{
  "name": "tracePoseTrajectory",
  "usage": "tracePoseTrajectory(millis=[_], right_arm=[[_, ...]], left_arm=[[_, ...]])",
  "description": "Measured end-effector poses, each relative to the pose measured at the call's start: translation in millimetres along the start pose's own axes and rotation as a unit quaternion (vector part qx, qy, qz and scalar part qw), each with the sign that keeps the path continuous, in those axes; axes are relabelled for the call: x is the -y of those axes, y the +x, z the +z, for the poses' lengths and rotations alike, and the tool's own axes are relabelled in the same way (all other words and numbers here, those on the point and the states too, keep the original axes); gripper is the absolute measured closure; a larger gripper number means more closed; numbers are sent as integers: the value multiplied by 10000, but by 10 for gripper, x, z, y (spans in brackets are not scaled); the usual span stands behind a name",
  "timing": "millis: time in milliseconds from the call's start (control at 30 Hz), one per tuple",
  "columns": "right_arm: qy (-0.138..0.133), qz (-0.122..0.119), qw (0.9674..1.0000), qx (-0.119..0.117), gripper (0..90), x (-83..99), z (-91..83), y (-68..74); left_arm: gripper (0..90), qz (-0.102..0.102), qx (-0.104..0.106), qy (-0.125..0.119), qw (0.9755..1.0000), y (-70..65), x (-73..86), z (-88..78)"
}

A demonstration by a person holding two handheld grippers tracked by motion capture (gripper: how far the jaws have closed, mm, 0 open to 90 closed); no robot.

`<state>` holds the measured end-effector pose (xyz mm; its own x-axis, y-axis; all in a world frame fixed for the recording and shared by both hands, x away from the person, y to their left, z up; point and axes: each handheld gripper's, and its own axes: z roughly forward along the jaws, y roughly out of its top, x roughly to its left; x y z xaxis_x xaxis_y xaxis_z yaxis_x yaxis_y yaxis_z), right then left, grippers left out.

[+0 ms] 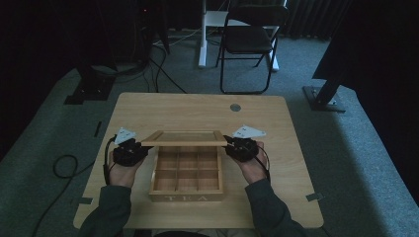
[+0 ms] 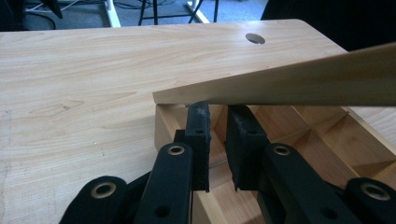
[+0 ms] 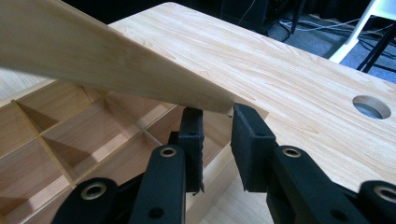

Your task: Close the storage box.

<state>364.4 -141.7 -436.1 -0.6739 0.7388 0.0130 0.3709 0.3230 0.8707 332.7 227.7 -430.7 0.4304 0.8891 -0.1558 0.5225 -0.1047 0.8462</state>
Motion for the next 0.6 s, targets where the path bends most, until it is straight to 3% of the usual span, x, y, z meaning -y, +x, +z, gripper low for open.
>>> tracePoseTrajectory(millis=[600], right_arm=[[37, -18, 10000, -24, 738, 102, -12, 47]], left_arm=[[791, -2, 52, 61, 10000, -8, 112, -7]])
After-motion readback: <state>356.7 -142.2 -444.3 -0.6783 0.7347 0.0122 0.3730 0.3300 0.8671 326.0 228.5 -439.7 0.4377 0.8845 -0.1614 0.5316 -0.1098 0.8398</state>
